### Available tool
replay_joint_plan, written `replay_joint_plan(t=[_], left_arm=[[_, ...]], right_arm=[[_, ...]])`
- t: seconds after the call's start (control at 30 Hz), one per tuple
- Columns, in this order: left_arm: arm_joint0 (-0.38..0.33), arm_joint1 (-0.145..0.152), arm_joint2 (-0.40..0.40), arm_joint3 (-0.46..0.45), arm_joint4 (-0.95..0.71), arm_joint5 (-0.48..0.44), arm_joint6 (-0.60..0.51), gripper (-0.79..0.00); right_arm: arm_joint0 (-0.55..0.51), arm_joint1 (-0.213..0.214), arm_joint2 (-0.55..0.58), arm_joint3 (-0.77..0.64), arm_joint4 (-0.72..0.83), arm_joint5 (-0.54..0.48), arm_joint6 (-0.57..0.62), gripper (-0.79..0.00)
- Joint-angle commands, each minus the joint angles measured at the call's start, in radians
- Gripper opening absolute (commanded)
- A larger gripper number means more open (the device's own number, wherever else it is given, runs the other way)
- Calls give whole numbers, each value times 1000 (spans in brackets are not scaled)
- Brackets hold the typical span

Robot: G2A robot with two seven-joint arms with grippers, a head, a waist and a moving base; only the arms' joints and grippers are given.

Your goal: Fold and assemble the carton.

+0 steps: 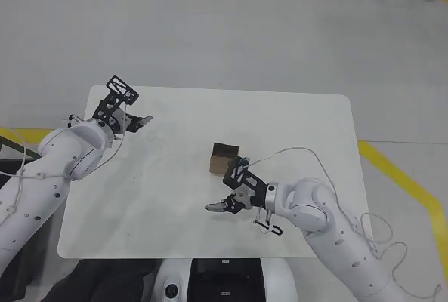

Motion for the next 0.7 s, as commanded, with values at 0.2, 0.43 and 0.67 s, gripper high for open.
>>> replay_joint_plan(t=[0.2,0.43,0.67], left_arm=[[0,0,0,0,0,0,0,0],[0,0,0,0,0,0,0,0],[0,0,0,0,0,0,0,0]], right_arm=[[76,-11,-15,114,62,58,-6,0],[103,-11,18,144,61,130,-35,0],[103,-14,33,139,58,231,-91,0]])
